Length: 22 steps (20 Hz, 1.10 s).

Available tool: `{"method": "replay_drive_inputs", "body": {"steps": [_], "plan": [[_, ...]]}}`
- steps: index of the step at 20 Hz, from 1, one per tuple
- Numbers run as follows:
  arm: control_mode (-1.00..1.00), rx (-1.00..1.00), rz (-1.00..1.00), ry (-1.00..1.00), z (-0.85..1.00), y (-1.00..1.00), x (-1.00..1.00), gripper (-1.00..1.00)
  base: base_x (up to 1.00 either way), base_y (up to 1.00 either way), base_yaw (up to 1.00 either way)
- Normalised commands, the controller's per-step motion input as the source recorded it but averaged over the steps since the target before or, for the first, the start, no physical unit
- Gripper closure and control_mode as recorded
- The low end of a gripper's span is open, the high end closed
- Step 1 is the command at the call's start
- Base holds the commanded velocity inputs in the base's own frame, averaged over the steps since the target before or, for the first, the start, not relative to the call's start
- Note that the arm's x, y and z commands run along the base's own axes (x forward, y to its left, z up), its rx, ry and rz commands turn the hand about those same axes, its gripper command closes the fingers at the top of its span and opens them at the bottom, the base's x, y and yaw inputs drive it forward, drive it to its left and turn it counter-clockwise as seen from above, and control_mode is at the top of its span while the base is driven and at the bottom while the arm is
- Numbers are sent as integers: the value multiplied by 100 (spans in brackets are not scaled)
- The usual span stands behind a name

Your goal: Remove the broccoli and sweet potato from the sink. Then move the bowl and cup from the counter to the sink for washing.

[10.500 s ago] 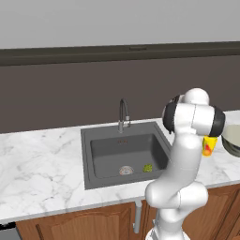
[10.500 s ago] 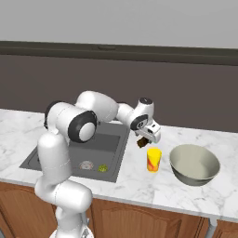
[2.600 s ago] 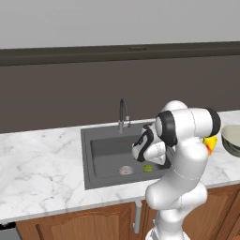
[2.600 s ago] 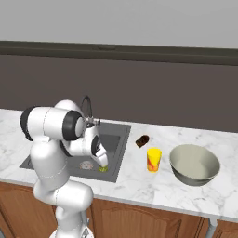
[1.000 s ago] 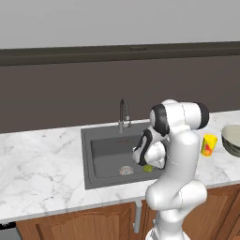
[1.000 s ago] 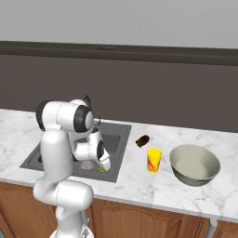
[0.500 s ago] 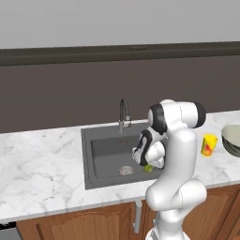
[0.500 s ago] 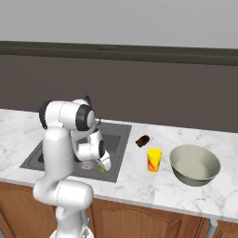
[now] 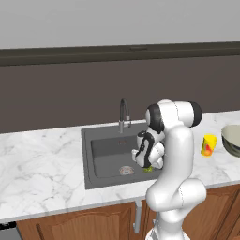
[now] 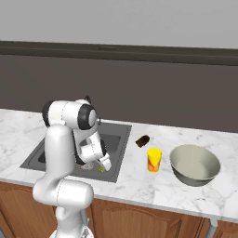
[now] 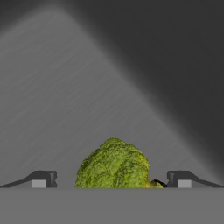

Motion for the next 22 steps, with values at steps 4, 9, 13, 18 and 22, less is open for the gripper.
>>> {"method": "replay_drive_inputs", "body": {"steps": [4, 9, 13, 18, 22], "plan": [[-100, -2, 0, 0, -13, -10, 3, -100, 0, 0, 0], [-100, 0, 0, 0, -8, -12, 0, -100, 0, 0, 0], [-100, 0, 0, 0, -6, -12, 0, -100, 0, 0, 0], [-100, 0, 0, 0, -7, -12, 0, -100, 0, 0, 0], [-100, 0, 0, 0, -9, -9, 0, -100, 0, 0, 0]]}}
